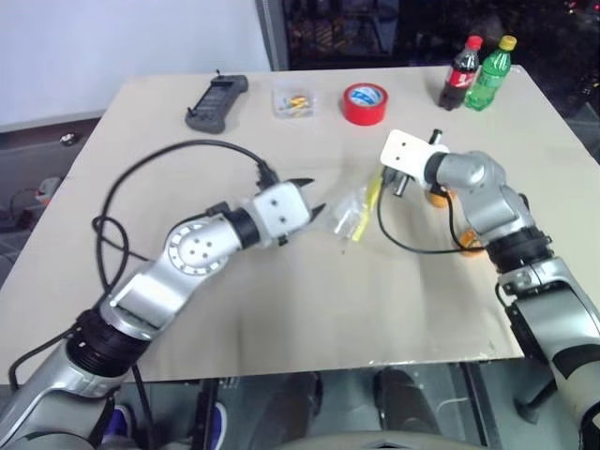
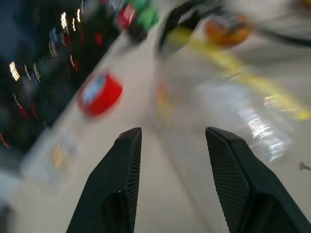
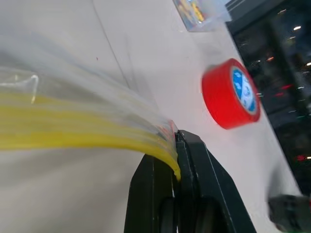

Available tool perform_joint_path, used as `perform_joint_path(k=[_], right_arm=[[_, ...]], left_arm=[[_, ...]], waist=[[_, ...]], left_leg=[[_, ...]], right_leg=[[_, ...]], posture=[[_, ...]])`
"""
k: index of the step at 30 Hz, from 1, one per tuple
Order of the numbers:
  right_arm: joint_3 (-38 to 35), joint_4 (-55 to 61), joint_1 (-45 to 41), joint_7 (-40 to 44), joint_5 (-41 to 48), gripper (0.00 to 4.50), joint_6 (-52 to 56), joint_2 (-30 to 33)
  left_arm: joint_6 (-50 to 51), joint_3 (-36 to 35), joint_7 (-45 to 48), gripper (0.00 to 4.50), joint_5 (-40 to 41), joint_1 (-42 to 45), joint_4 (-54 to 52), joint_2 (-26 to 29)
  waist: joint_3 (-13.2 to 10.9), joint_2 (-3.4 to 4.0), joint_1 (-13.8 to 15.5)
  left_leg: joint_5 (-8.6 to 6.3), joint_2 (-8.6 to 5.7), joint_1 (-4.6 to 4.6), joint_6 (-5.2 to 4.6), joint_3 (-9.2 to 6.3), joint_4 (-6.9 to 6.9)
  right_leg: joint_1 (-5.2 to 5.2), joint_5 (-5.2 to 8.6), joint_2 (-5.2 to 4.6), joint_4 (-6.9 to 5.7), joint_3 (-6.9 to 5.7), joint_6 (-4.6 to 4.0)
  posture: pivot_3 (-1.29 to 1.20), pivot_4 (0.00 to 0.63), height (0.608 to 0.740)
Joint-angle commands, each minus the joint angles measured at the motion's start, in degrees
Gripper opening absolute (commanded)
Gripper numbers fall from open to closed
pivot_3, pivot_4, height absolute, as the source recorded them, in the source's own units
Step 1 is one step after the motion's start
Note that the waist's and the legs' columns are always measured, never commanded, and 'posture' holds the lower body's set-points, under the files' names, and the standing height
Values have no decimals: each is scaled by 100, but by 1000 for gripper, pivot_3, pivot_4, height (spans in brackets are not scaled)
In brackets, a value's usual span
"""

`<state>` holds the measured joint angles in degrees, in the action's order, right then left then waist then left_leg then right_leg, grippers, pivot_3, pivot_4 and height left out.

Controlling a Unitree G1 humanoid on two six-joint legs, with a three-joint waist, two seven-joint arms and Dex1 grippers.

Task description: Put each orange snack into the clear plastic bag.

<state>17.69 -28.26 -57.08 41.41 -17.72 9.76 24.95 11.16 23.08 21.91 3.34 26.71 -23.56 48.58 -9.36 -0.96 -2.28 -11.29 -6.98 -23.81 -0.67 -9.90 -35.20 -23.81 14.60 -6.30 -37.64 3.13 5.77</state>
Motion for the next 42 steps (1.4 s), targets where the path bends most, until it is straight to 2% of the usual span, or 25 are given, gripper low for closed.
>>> perform_joint_path(k=[1,5,10,13,16,17,21,32,35,37,39,41,42], right_arm=[[-20,-237,-407,212,102,0,265,-145],[-70,-843,-903,330,176,0,514,-375],[-206,-1468,-1380,425,386,0,646,-549],[-204,-1805,-1572,415,407,0,530,-592],[-190,-2089,-1711,446,434,0,411,-629],[-189,-2172,-1746,444,436,0,371,-639],[-194,-2386,-1854,460,466,0,304,-721],[-196,-2537,-1945,444,501,0,207,-774],[-193,-2521,-1949,440,504,0,222,-784],[-194,-2521,-1951,431,503,0,228,-786],[-196,-2525,-1951,419,503,0,232,-789],[-197,-2521,-1947,408,503,0,236,-790],[-197,-2510,-1940,404,504,0,240,-791]], left_arm=[[-299,98,-80,2205,-643,-111,-234,-329],[-276,240,66,2205,-1331,-320,-104,-630],[-580,47,284,2205,-1549,-563,-57,-772],[-938,-141,122,2917,-1839,-552,97,-735],[-1340,-286,-51,4248,-2292,-515,279,-765],[-1431,-314,-88,4384,-2408,-493,345,-791],[-1940,-342,-477,4384,-3387,-357,645,-636],[-2146,-321,-525,4384,-4228,-164,1256,-1088],[-2215,-342,-516,3537,-4278,-152,1321,-1184],[-2275,-358,-523,2595,-4298,-151,1350,-1230],[-2343,-377,-542,1930,-4316,-140,1376,-1256],[-2379,-398,-546,826,-4325,-119,1414,-1274],[-2391,-410,-548,428,-4328,-114,1434,-1281]], waist=[[-1,0,-3],[-5,5,-13],[-7,8,-22],[-8,10,-15],[-8,11,-15],[-8,11,-16],[-9,13,-30],[-9,18,-37],[-9,18,-42],[-9,18,-43],[-9,18,-42],[-9,18,-41],[-9,18,-42]], left_leg=[[0,0,-1,0,0,0],[0,1,1,0,2,-1],[0,5,1,0,1,-2],[0,4,1,0,0,-4],[0,4,1,1,0,-4],[0,4,1,1,-1,-4],[1,3,1,1,1,-5],[1,3,-1,1,1,-8],[1,3,-1,1,1,-8],[1,3,-1,1,1,-10],[1,3,-1,1,1,-10],[1,3,-1,1,1,-11],[1,3,-1,1,1,-12]], right_leg=[[-1,0,0,-1,0,0],[-3,0,4,-10,3,0],[-12,0,8,-23,4,0],[-12,0,7,-24,4,0],[-12,-1,8,-26,4,0],[-12,-1,8,-26,4,0],[-16,-1,8,-28,4,-1],[-21,-1,8,-36,7,0],[-22,-1,9,-37,7,0],[-22,-1,9,-38,7,0],[-22,-1,9,-38,7,0],[-22,-1,9,-39,7,0],[-22,-1,9,-40,7,0]], posture=[[0,150,740],[0,150,740],[0,150,740],[0,150,740],[0,150,740],[0,150,740],[0,150,740],[0,150,740],[0,150,740],[0,150,740],[0,150,740],[0,150,740],[0,150,740]])
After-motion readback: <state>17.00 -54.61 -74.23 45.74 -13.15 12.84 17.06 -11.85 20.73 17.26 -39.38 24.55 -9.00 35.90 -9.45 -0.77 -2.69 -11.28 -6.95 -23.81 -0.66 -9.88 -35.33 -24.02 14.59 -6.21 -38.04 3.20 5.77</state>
